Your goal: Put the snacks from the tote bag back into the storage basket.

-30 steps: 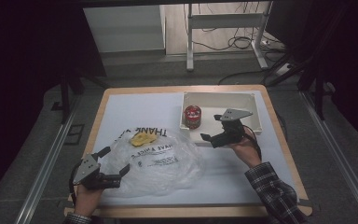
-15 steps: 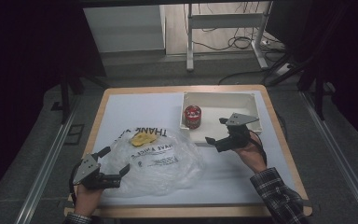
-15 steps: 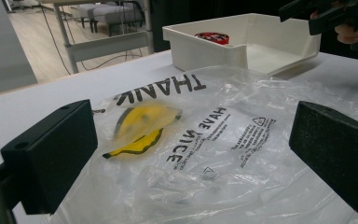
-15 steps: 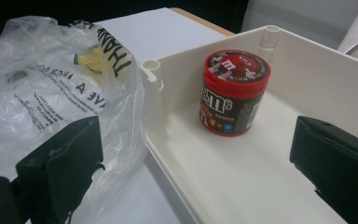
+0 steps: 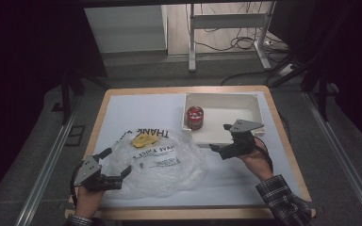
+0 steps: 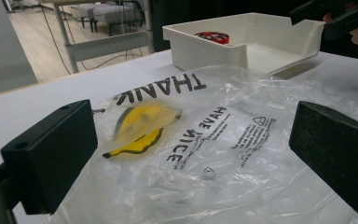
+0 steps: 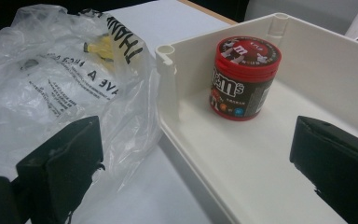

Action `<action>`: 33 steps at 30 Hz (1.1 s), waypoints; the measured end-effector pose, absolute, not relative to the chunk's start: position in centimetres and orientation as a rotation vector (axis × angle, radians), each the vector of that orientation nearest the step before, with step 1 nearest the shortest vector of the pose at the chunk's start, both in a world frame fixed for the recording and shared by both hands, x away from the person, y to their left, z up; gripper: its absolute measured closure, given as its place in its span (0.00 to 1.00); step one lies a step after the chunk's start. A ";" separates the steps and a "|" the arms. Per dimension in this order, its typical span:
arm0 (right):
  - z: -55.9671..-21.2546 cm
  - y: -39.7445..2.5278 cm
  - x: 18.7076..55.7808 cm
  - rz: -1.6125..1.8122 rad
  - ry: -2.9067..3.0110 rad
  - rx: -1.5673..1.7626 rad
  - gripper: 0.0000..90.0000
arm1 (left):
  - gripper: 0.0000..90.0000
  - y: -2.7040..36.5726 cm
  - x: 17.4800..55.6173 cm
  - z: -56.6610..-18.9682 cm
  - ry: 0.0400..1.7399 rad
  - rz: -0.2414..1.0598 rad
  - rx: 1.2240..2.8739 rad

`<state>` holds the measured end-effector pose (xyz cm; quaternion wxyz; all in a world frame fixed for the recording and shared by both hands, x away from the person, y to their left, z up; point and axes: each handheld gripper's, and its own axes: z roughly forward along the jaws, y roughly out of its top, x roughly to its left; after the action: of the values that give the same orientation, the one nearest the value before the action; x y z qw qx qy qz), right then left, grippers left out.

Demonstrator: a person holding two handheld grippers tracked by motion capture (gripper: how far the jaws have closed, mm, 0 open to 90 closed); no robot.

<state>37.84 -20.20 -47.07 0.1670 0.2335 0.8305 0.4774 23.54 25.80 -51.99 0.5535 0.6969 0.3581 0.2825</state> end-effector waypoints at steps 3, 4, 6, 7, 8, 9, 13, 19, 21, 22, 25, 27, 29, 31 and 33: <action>-47.1 -20.3 37.6 1.361 2.370 0.670 0.03 | 0.01 25.8 23.5 -52.0 0.846 0.668 1.647; -47.2 -20.4 37.6 1.358 2.369 0.667 0.03 | 0.01 25.8 23.5 -52.0 0.845 0.668 1.648; -47.2 -20.5 37.5 1.350 2.379 0.669 0.03 | 0.01 25.8 23.5 -52.0 0.845 0.668 1.648; -47.2 -20.5 37.5 1.350 2.379 0.669 0.03 | 0.01 25.8 23.5 -52.0 0.844 0.667 1.649; -47.2 -20.7 37.4 1.342 2.384 0.675 0.03 | 0.01 25.8 23.5 -52.0 0.844 0.667 1.650; -47.1 -20.8 37.3 1.341 2.381 0.672 0.03 | 0.01 25.8 23.5 -52.0 0.844 0.667 1.650; -47.0 -21.0 36.8 1.340 2.371 0.670 0.03 | 0.01 25.8 23.5 -52.0 0.844 0.666 1.651; -46.8 -21.3 36.3 1.339 2.352 0.677 0.03 | 0.01 25.7 23.5 -52.0 0.843 0.668 1.651; -46.7 -21.6 36.0 1.333 2.332 0.680 0.03 | 0.01 25.7 23.5 -52.0 0.843 0.668 1.651; -46.7 -21.8 35.9 1.332 2.329 0.683 0.03 | 0.01 25.7 23.5 -52.0 0.843 0.668 1.651; -46.8 -22.1 35.7 1.336 2.322 0.693 0.03 | 0.01 25.7 23.5 -52.0 0.843 0.669 1.650; -46.8 -22.2 35.6 1.341 2.319 0.692 0.03 | 0.01 25.7 23.5 -52.0 0.842 0.670 1.650; -46.9 -22.5 35.3 1.357 2.312 0.697 0.03 | 0.01 25.7 23.5 -52.0 0.843 0.670 1.650; -46.9 -22.6 35.2 1.359 2.308 0.699 0.03 | 0.01 25.7 23.5 -52.0 0.843 0.670 1.649; -46.9 -22.8 35.1 1.370 2.299 0.703 0.03 | 0.01 25.7 23.5 -52.0 0.843 0.670 1.648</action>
<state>35.07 -22.80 -46.89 0.1864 0.2495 0.8163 0.4865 23.52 25.75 -51.96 0.5533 0.6972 0.3568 0.2835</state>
